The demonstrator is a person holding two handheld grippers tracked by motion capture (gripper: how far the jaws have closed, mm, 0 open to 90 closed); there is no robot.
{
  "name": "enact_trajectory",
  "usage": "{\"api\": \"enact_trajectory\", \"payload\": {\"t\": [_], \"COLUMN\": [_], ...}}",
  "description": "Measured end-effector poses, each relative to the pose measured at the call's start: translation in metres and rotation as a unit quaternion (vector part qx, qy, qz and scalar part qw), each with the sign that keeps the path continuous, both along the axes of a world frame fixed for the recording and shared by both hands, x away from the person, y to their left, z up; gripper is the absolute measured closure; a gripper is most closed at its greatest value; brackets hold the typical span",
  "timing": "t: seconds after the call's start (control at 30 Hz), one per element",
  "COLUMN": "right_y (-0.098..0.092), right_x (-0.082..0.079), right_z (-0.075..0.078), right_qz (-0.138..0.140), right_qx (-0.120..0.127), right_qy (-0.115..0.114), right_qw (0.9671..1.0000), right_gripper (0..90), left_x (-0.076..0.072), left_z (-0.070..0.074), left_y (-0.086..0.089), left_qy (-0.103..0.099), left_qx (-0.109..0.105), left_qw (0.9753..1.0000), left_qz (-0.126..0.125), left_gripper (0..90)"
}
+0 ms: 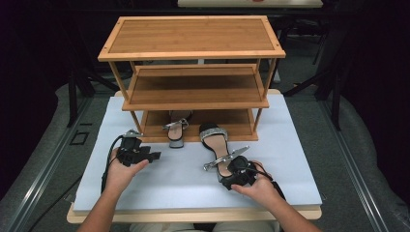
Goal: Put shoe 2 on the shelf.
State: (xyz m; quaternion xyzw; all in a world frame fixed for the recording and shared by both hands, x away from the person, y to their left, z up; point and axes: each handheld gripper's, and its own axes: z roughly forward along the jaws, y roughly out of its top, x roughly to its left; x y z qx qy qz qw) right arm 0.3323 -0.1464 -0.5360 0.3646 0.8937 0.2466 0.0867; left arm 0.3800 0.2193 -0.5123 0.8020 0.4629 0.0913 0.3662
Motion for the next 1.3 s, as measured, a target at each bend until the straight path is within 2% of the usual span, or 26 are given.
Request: {"api": "enact_trajectory", "payload": {"t": [0.03,0.13,0.2,0.37,0.47,0.5,0.53,0.6,0.63,0.73,0.87,1.0,1.1,1.17,1.23,1.27,1.3], "right_y": [0.001,0.005,0.006,0.009,0.009,0.011,0.011,0.016,0.02,0.029,0.038,0.034,0.032,0.032,0.033,0.032,0.032], "right_x": [0.0,0.006,0.011,0.028,0.039,0.042,0.047,0.05,0.051,0.052,0.051,0.055,0.058,0.061,0.063,0.065,0.065], "right_z": [0.001,0.004,0.008,0.016,0.018,0.019,0.017,0.015,0.013,0.008,0.009,0.011,0.014,0.015,0.016,0.017,0.018], "right_qz": [-0.005,-0.015,-0.029,-0.051,-0.057,-0.069,-0.054,-0.072,-0.076,-0.057,-0.064,-0.074,-0.083,-0.082,-0.077,-0.079,-0.082], "right_qx": [-0.004,0.021,0.026,0.04,0.05,0.03,0.059,0.038,0.036,0.05,0.036,0.052,0.051,0.058,0.057,0.044,0.045], "right_qy": [-0.002,-0.003,-0.009,-0.017,-0.013,-0.02,0.0,-0.002,0.006,0.025,0.004,-0.001,-0.009,-0.006,-0.01,-0.02,-0.022], "right_qw": [1.0,0.9997,0.9992,0.9978,0.997,0.997,0.9968,0.9967,0.9964,0.9968,0.9973,0.9959,0.9952,0.995,0.9953,0.9957,0.9954], "right_gripper": [33.1,33.6,34.9,37.6,39.4,39.7,39.8,40.6,41.5,45.8,47.0,48.8,49.5,49.5,49.7,49.9,50.3], "left_x": [0.0,0.0,0.0,0.001,0.002,0.002,0.002,0.002,0.003,0.003,0.002,0.002,0.003,0.003,0.003,0.004,0.004], "left_z": [0.0,0.0,-0.001,-0.001,-0.001,-0.001,-0.001,-0.001,-0.001,-0.001,-0.002,-0.003,-0.003,-0.003,-0.003,-0.003,-0.003], "left_y": [-0.001,-0.002,-0.002,0.0,0.002,0.002,0.003,0.004,0.004,0.004,0.003,0.002,0.002,0.002,0.001,0.001,0.001], "left_qy": [0.0,0.0,-0.001,0.002,0.002,0.002,0.002,0.002,0.002,0.003,0.004,0.004,0.005,0.005,0.005,0.004,0.004], "left_qx": [0.0,0.002,0.001,0.001,0.001,-0.001,-0.001,-0.001,0.0,-0.001,0.001,0.002,0.004,0.004,0.003,0.003,0.003], "left_qw": [1.0,1.0,1.0,1.0,1.0,1.0,1.0,1.0,1.0,1.0,1.0,1.0,1.0,1.0,1.0,1.0,1.0], "left_qz": [0.001,-0.003,-0.002,-0.001,0.002,0.004,0.003,0.005,0.003,0.004,0.002,0.002,0.001,0.0,0.0,0.0,0.001], "left_gripper": [43.2,43.2,43.2,43.2,43.2,43.2,43.2,43.2,43.2,43.2,43.2,43.2,43.2,43.2,43.2,43.2,43.2]}}
